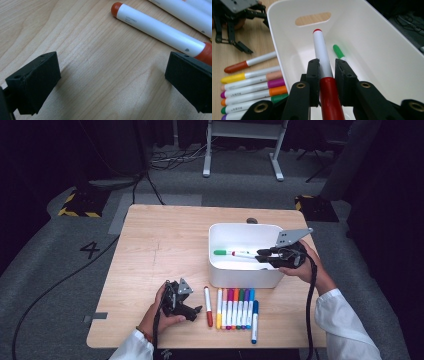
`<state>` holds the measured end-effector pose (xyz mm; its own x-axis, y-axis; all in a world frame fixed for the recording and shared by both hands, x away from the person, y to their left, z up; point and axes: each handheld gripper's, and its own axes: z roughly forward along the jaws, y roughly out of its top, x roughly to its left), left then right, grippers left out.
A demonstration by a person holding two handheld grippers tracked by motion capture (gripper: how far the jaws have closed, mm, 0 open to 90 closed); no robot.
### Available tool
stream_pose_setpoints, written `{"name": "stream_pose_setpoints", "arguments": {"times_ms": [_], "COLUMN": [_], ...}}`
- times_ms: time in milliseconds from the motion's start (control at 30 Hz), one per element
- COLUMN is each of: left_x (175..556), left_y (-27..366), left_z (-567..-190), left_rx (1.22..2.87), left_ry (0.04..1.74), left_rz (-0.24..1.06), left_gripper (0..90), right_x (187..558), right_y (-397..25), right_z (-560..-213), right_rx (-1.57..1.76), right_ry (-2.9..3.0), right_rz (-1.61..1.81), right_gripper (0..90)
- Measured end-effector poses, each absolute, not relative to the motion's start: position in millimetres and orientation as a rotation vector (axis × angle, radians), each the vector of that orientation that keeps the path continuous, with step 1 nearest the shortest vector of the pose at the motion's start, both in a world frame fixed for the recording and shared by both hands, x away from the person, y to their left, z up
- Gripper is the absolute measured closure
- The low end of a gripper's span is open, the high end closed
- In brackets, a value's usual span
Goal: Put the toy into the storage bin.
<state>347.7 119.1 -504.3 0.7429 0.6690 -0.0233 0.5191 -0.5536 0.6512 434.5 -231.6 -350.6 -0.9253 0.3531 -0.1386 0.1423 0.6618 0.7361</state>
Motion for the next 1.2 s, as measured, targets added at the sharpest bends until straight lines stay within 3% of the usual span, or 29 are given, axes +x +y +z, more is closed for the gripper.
{"name": "stream_pose_setpoints", "arguments": {"times_ms": [733,1000,1200], "left_x": [348,348,348], "left_y": [119,119,119], "left_z": [-504,-504,-504], "left_rx": [2.288,2.288,2.288], "left_ry": [0.889,0.889,0.89], "left_rz": [0.299,0.299,0.299], "left_gripper": [0.1,0.1,0.1], "right_x": [455,451,442], "right_y": [-223,-224,-231], "right_z": [-368,-365,-357], "right_rx": [0.424,0.435,0.507], "right_ry": [2.79,2.746,2.643], "right_rz": [0.829,0.867,0.958], "right_gripper": [73.3,64.5,52.3]}}
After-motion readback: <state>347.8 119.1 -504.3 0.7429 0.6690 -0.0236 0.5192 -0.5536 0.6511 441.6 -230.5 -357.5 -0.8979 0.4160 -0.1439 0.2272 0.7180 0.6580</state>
